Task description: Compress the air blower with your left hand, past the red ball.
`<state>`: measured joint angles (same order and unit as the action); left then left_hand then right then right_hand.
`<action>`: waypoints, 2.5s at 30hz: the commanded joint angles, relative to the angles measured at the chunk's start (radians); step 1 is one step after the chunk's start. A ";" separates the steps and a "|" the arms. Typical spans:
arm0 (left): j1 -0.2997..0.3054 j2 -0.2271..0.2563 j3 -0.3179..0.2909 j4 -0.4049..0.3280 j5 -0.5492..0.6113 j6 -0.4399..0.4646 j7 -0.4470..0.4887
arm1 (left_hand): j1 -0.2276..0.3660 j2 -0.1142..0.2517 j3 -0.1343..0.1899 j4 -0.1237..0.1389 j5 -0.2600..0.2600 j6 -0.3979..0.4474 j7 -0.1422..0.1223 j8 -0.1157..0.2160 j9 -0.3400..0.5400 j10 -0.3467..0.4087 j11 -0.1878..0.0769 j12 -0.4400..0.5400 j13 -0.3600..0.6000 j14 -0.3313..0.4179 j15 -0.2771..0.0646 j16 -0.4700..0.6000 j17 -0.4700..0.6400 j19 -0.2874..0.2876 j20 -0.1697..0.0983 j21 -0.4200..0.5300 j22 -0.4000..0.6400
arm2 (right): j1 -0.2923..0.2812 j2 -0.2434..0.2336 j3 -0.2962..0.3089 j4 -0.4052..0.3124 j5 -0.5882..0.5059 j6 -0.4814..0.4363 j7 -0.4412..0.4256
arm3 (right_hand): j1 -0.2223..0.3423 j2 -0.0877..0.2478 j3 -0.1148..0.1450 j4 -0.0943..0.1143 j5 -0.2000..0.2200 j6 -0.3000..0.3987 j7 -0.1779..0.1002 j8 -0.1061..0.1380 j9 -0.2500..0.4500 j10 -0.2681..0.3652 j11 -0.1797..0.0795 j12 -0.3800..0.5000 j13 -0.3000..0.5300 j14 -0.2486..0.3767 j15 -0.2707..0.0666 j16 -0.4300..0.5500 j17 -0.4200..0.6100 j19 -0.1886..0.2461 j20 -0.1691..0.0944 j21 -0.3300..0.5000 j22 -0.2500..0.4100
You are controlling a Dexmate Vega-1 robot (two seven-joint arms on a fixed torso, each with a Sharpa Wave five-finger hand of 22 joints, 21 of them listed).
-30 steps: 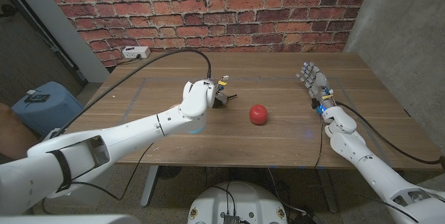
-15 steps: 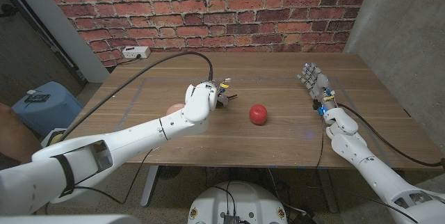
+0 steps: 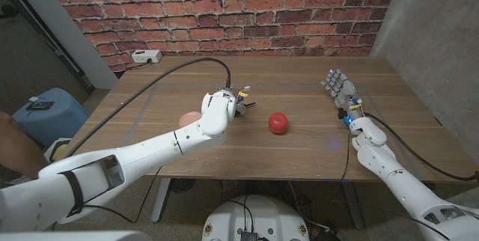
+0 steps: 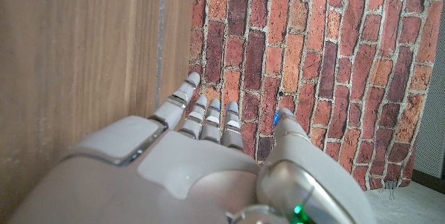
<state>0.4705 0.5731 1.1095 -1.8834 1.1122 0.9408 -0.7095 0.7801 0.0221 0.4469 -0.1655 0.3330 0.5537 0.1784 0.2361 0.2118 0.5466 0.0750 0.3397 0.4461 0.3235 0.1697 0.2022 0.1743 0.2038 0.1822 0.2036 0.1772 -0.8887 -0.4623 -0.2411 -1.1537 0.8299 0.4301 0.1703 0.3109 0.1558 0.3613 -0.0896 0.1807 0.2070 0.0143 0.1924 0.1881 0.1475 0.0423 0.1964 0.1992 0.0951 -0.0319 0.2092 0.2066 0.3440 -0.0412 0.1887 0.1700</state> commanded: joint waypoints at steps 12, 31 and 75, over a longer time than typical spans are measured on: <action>0.052 -0.032 -0.059 0.031 0.073 -0.050 -0.018 | -0.013 -0.033 0.006 0.003 0.012 0.004 -0.004 -0.004 0.007 0.009 -0.002 -0.003 0.009 0.015 -0.005 -0.001 0.003 0.015 -0.007 0.000 0.001 | 0.019 0.002 -0.001 0.021 0.004 -0.020 0.009 | 0.006 -0.001 0.001 -0.004 -0.002 0.003 0.007 0.003 0.003 -0.001 -0.001 0.004 0.001 -0.001 0.006 0.007 0.005 0.007 -0.014 0.005 0.001; 0.092 -0.055 -0.088 0.060 0.121 -0.076 0.036 | 0.034 -0.024 0.008 0.001 0.038 0.104 -0.015 0.028 0.025 0.100 -0.043 0.054 0.046 0.129 -0.061 0.014 0.004 0.095 -0.022 0.018 0.004 | 0.028 0.009 -0.004 0.033 0.006 -0.034 0.002 | 0.005 0.001 0.000 -0.004 -0.002 0.002 0.006 0.002 0.003 -0.001 -0.002 0.004 0.001 -0.002 0.005 0.008 0.005 0.008 -0.013 0.005 0.001; 0.162 -0.077 -0.159 0.075 0.118 -0.097 0.238 | 0.149 -0.003 -0.022 0.001 0.044 0.247 -0.067 0.069 0.076 0.223 -0.098 0.155 0.119 0.296 -0.170 0.039 0.021 0.209 -0.049 0.042 0.012 | 0.021 0.016 0.003 0.023 0.017 -0.046 -0.010 | 0.004 0.001 -0.004 -0.004 -0.002 0.002 0.006 0.003 0.003 0.001 -0.002 0.005 0.001 0.000 0.005 0.009 0.006 0.009 -0.009 0.006 0.001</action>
<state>0.6227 0.4975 0.9712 -1.7976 1.2568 0.8469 -0.5167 0.9191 0.0239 0.4311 -0.1640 0.3782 0.7965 0.1143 0.3039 0.2839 0.7687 -0.0249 0.4896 0.5588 0.6165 0.0018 0.2371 0.1934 0.4058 0.1339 0.2442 0.1844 -0.8649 -0.4439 -0.2390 -1.1214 0.8484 0.3875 0.1647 0.3108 0.1558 0.3572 -0.0938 0.1807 0.2070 0.0142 0.1924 0.1881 0.1475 0.0423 0.1964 0.1992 0.0951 -0.0319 0.2122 0.2119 0.3440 -0.0412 0.1887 0.1698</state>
